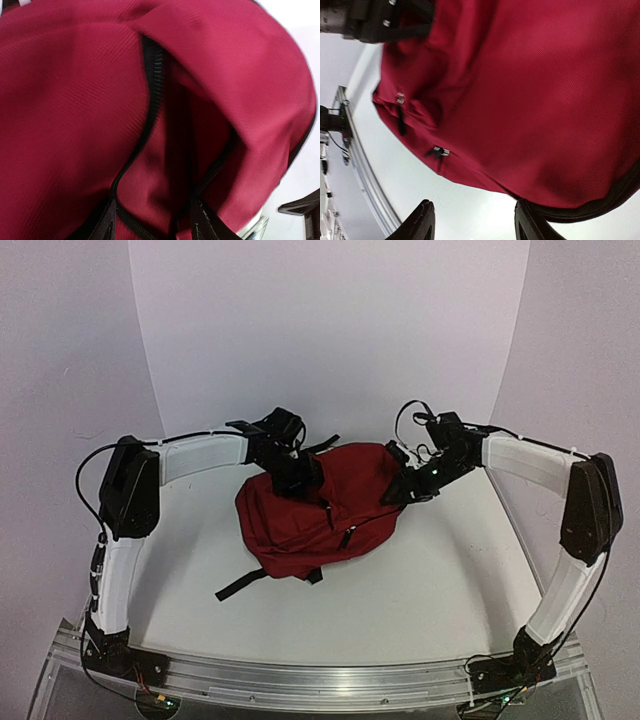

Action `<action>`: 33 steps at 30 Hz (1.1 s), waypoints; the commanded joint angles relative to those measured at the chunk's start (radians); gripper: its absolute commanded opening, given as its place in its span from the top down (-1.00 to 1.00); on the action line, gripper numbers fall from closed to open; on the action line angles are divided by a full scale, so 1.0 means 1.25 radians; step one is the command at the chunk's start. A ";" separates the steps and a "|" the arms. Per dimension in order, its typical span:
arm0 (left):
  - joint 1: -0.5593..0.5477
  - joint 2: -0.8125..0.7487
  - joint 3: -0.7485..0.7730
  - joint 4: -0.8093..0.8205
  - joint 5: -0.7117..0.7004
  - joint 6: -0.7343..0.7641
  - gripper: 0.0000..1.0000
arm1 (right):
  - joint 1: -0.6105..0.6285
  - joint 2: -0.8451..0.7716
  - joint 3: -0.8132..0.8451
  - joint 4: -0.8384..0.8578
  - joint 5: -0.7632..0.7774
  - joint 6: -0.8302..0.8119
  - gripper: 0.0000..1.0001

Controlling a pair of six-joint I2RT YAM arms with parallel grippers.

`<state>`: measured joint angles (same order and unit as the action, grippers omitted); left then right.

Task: Pack the student bag
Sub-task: Zip the student bag at the center of the board.

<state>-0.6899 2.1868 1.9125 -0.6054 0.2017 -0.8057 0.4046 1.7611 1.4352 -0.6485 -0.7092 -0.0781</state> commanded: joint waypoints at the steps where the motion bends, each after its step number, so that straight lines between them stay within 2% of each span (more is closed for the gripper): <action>1: -0.026 -0.137 0.062 -0.070 -0.068 0.152 -0.02 | 0.013 -0.086 -0.044 0.088 -0.112 0.142 -0.08; 5: -0.074 -0.169 0.056 -0.143 -0.084 0.198 0.04 | 0.026 -0.127 -0.135 0.230 -0.118 0.288 -0.08; 9: -0.132 -0.153 0.031 -0.184 -0.051 0.153 0.15 | 0.035 -0.130 -0.188 0.301 -0.102 0.360 -0.08; 13: -0.188 -0.138 -0.010 -0.156 -0.055 0.069 0.25 | 0.036 -0.121 -0.205 0.320 -0.099 0.379 -0.07; 18: -0.202 -0.123 -0.023 -0.150 -0.114 -0.002 0.30 | 0.043 -0.127 -0.224 0.341 -0.093 0.398 -0.07; 23: -0.202 -0.091 -0.011 -0.171 -0.129 -0.037 0.37 | 0.045 -0.132 -0.225 0.342 -0.090 0.399 -0.07; 28: -0.203 -0.092 -0.060 -0.165 -0.150 -0.077 0.40 | 0.046 -0.136 -0.223 0.341 -0.091 0.384 -0.07; 33: -0.203 -0.066 -0.038 -0.180 -0.153 -0.076 0.42 | 0.045 -0.136 -0.225 0.342 -0.093 0.385 -0.08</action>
<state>-0.9417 2.0854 1.8378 -0.8193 0.0398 -0.8782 0.4553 1.6173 1.1591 -0.2529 -0.8268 0.4057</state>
